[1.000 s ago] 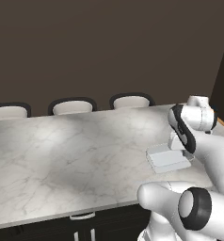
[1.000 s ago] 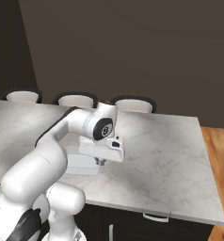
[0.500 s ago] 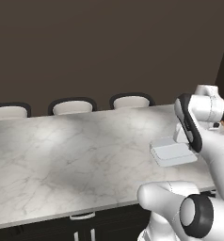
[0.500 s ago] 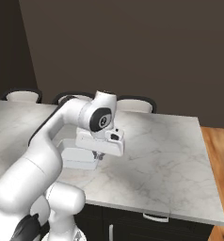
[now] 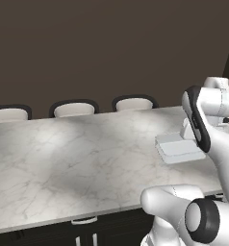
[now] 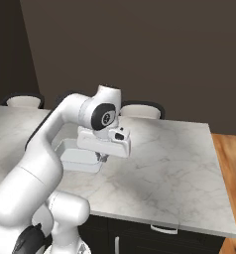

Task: Pick the cup and tupperware and place them in the sink. Then turn on the water.

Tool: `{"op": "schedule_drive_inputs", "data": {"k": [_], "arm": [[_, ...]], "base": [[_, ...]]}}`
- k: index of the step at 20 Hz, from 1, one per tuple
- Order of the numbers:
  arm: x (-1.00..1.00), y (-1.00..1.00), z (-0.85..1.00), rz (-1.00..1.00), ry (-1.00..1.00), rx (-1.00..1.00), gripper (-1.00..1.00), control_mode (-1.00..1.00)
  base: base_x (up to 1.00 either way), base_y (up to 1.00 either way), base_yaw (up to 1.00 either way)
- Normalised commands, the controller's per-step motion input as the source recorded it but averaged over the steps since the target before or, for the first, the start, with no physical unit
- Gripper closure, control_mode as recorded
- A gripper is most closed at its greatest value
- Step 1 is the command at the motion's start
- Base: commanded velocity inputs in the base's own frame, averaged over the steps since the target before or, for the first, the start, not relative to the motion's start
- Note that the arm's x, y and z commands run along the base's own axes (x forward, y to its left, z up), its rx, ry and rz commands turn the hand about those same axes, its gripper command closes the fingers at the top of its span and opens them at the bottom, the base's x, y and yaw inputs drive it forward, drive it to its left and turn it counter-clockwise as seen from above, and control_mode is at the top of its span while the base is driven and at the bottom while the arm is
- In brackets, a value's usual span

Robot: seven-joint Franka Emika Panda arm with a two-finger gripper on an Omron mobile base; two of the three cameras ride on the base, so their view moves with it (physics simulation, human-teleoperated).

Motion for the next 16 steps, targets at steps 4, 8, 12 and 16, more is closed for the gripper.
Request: {"op": "schedule_drive_inputs", "data": {"k": [4,8,12,16], "arm": [[0.00,0.00,0.45,-0.03,0.00,0.00,1.00,-1.00],[-0.10,0.00,0.34,-0.01,0.00,0.00,1.00,-1.00],[-0.20,0.00,0.29,0.00,0.00,0.00,1.00,-1.00],[-0.14,0.00,0.15,0.00,0.00,0.00,1.00,1.00]], "base": [[0.00,0.00,0.00],[0.00,0.00,0.00],[0.00,0.00,0.00],[-0.06,-0.02,0.00]]}}
